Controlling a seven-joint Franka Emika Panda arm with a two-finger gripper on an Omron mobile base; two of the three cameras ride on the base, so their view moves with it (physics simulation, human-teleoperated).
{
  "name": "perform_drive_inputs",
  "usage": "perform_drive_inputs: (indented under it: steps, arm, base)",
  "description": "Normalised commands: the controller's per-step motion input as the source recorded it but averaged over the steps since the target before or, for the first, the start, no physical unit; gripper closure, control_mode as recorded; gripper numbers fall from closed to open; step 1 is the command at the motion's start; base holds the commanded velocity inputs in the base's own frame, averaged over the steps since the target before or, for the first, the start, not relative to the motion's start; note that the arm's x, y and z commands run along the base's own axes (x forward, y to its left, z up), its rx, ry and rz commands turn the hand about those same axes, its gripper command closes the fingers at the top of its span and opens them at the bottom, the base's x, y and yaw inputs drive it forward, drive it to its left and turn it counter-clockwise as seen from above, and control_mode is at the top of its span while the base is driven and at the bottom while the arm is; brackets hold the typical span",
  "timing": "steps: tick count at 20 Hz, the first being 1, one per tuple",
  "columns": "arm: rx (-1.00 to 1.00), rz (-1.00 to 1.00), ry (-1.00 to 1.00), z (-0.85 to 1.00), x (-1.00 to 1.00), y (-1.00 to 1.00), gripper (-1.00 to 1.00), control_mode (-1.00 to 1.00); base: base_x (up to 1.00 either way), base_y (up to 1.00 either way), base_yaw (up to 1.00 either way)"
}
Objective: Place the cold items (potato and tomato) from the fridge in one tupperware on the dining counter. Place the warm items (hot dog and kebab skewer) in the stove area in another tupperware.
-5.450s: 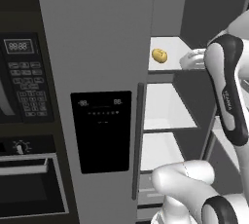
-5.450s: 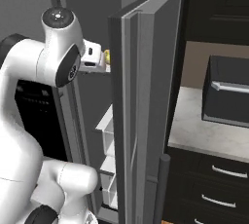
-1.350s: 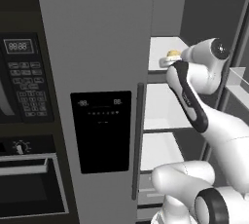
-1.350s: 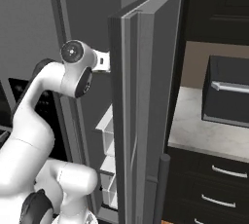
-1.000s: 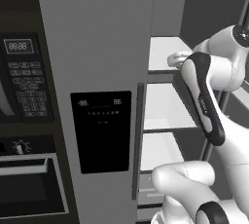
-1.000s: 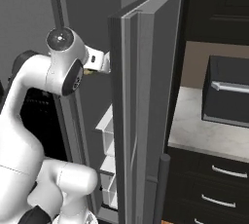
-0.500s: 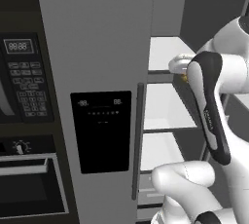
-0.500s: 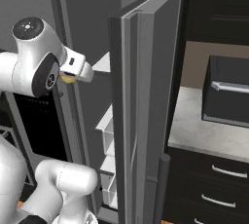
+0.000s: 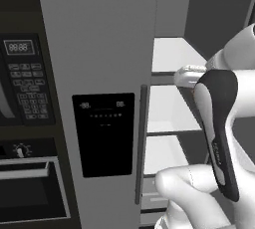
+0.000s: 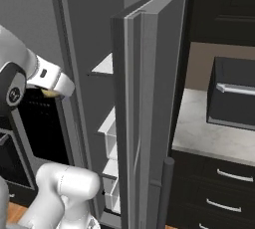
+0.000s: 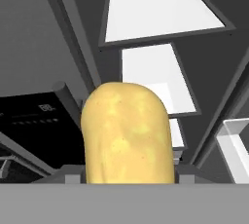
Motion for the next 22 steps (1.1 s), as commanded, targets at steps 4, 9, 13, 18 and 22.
perform_drive_inputs:
  steps: [4,9,13,18,22]
  arm:
    - [0.00,-0.10,0.00,0.00,-0.51,0.36,1.00,-1.00]
    - [0.00,0.00,0.00,0.00,0.00,0.00,1.00,1.00]
    - [0.00,0.00,0.00,0.00,0.00,0.00,1.00,1.00]
    - [0.00,0.00,0.00,0.00,0.00,0.00,1.00,1.00]
    - [0.00,0.00,0.00,0.00,0.00,0.00,1.00,1.00]
  base:
    - [0.00,0.00,0.00]
    - [-0.64,0.39,-0.07]
    - [-0.66,0.59,-0.32]
    - [-0.55,0.55,-0.92]
    - [-0.54,0.48,-1.00]
